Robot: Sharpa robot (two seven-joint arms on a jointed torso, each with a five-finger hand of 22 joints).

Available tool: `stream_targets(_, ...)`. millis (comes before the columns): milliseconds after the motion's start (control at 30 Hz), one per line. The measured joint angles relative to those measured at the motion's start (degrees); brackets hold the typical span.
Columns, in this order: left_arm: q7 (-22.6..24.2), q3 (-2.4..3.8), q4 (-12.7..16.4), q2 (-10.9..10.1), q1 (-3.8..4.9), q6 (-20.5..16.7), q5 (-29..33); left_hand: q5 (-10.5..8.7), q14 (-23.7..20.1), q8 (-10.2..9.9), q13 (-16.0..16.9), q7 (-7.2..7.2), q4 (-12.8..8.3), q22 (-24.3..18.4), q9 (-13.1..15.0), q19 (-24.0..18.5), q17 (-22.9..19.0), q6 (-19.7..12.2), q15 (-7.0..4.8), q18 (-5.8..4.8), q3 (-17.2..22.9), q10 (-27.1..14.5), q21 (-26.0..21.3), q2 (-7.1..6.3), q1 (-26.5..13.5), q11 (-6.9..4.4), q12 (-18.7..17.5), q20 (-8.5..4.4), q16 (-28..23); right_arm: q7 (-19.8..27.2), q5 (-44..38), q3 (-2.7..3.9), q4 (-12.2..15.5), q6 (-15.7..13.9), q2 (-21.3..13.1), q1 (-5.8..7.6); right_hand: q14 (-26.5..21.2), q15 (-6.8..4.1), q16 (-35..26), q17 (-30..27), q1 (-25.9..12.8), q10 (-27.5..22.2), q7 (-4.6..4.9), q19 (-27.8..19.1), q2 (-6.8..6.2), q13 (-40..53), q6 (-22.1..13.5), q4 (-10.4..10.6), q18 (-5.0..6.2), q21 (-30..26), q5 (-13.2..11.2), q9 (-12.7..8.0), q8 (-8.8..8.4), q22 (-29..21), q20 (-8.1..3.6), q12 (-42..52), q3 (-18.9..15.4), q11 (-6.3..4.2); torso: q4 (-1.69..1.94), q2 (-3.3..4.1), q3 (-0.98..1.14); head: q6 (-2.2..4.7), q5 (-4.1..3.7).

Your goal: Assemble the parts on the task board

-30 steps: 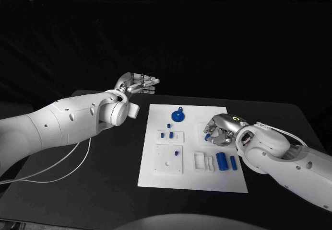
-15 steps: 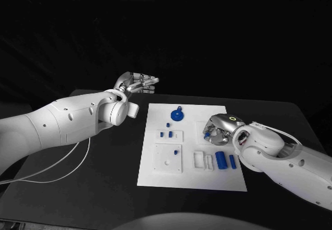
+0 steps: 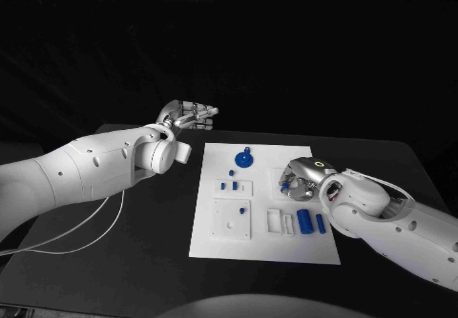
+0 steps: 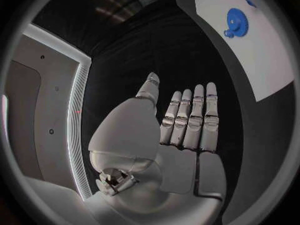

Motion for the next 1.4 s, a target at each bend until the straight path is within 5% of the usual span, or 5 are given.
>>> stream_targets(267,0.0,0.0,-0.2,-0.1,0.0,0.1,0.1,0.0,0.0,0.0,0.0,0.0,0.0,0.0,0.0,0.0,0.0,0.0,0.0,0.0,0.0,0.0,0.0,0.06,0.1,0.0,0.0,0.0,0.0,-0.1,0.3,-0.02,1.0,-1.2,-0.5,-0.37,0.2,-0.19,-0.2,0.3,-0.2,0.1,-0.15,0.0,0.17,-0.1,0.5,-0.3,-0.5,0.0,-0.2,0.1,0.21,0.7,-0.39,-0.2,0.7,0.09,-0.01,0.01,0.01,0.02,0.16)
stream_targets(600,-0.1,0.0,-1.0,0.0,-0.01,0.2,0.5,0.0,0.0,0.0,0.0,0.0,0.0,0.0,0.0,0.0,0.0,0.0,0.0,0.0,0.0,0.0,0.0,0.27,-0.2,0.0,0.0,0.0,0.0,0.7,2.9,3.68,7.0,-1.5,-1.7,-0.19,0.2,-0.19,-0.3,0.4,-0.3,0.1,-0.16,0.0,0.24,-0.1,0.5,-0.2,-0.68,0.2,-0.2,0.2,0.21,1.4,-0.39,0.1,0.7,0.1,-0.04,-0.04,0.03,0.15,0.35)
stream_targets(933,-0.1,0.0,-2.9,0.4,-0.01,0.3,0.8,0.0,0.0,0.0,0.0,0.0,0.0,0.0,0.0,0.0,0.0,0.0,0.0,0.0,0.0,0.0,0.0,0.27,-0.2,0.0,0.0,0.0,0.0,1.8,4.0,4.49,10.4,-1.6,-1.0,0.41,0.3,-0.1,-0.6,0.6,-0.3,0.2,-0.16,0.0,0.22,-0.1,0.5,-0.2,-0.85,0.2,-0.2,0.2,0.15,2.1,-0.39,0.0,0.7,0.19,-0.05,-0.04,0.01,0.27,0.54)
stream_targets(1067,-0.1,0.0,-3.3,0.5,-0.01,0.4,0.8,0.0,0.0,0.0,0.0,0.0,0.0,0.0,0.0,0.0,0.0,0.0,0.0,0.0,0.0,0.0,0.0,0.27,-0.2,0.0,0.0,0.0,0.0,2.4,4.3,3.49,10.6,-1.6,0.3,0.53,0.3,-0.08,-0.6,0.6,-0.3,0.2,-0.14,0.0,0.14,0.0,0.5,-0.2,-0.87,0.2,-0.2,0.2,0.14,2.2,-0.39,0.0,0.7,0.2,-0.02,-0.03,-0.03,0.21,0.7)
stream_targets(1400,0.0,0.0,-3.0,0.8,-0.01,0.6,0.9,0.0,0.0,0.0,0.0,0.0,0.0,0.0,0.0,0.0,0.0,0.0,0.0,0.0,0.0,0.0,0.0,0.26,-0.2,0.0,0.0,0.0,0.0,4.1,4.2,-1.55,10.4,-1.6,5.5,0.32,0.3,-0.11,-0.9,0.6,-0.5,0.3,-0.12,0.0,0.01,0.0,0.4,-0.2,-0.43,0.2,-0.2,0.1,0.1,2.5,-0.38,0.0,0.4,0.3,0.02,-0.01,-0.02,-0.02,1.68)
